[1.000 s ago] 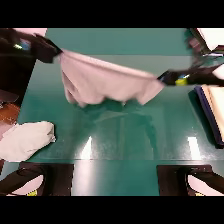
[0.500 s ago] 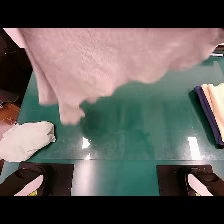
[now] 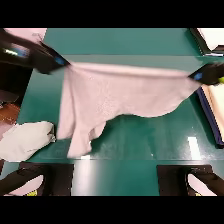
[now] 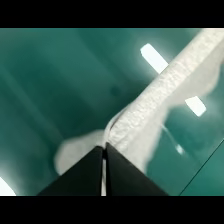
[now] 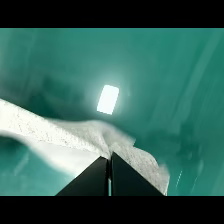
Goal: Fold the shirts.
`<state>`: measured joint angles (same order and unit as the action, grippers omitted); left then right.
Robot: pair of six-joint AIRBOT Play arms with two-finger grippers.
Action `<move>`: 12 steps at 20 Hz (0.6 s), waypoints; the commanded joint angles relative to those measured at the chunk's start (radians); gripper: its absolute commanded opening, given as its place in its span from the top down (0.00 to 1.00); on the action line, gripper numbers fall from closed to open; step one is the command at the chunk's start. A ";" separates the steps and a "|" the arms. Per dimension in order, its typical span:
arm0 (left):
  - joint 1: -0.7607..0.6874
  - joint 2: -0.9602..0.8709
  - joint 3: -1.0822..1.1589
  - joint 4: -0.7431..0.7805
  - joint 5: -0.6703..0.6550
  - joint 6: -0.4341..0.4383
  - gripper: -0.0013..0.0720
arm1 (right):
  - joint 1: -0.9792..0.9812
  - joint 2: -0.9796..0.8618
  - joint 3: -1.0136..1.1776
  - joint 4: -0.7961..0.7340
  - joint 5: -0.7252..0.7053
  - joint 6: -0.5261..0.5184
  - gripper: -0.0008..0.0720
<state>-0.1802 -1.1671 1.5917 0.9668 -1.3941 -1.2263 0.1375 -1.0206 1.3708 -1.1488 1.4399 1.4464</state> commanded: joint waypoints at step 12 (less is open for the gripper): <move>0.118 -0.368 -0.067 0.129 0.076 -0.053 0.15 | 0.000 -0.399 -0.097 -0.003 -0.228 -0.019 0.98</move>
<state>-0.1257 -1.5475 1.4792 1.0466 -1.2102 -1.2442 0.1375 -1.3846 1.2243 -1.1481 1.2034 1.4292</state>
